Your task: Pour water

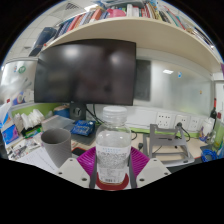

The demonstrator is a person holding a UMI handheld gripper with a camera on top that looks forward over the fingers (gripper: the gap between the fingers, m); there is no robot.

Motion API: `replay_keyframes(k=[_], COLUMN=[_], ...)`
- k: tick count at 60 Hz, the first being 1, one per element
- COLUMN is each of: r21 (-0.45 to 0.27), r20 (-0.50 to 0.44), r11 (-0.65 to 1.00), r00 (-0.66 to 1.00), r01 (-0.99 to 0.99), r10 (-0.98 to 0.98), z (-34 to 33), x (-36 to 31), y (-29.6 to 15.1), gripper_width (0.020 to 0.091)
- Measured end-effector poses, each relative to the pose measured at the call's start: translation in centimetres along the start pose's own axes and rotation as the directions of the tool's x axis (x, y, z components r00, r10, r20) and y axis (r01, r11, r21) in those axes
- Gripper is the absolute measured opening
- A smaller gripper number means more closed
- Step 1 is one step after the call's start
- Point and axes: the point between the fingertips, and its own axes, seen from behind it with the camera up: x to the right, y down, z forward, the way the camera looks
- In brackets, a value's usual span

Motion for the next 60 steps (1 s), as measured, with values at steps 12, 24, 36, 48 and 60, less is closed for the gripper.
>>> replay_keyframes(k=[12, 24, 36, 48, 60], r21=[-0.07, -0.151, -0.177, -0.129, -0.115], r20=[-0.027, -0.147, -0.243, -0.303, -0.369], r11=[0.997, 0.988, 0.983, 0.987, 0.984], r00=[0.999, 0.988, 0.97, 0.952, 0.925], r01=[0.019, 0.016, -0.041, -0.092, -0.135], r10=[-0.021, -0.038, -0.003, 0.049, 0.084], z=[-1.2, -8.0, -16.0, -21.3, -24.9], x=[0.5, 1.3, -0.2, -1.7, -1.5], y=[0.5, -0.2, -4.3, -8.4, -9.6], gripper_width=[0.0784, 0.0858, 0.0851, 0.0852, 0.0847])
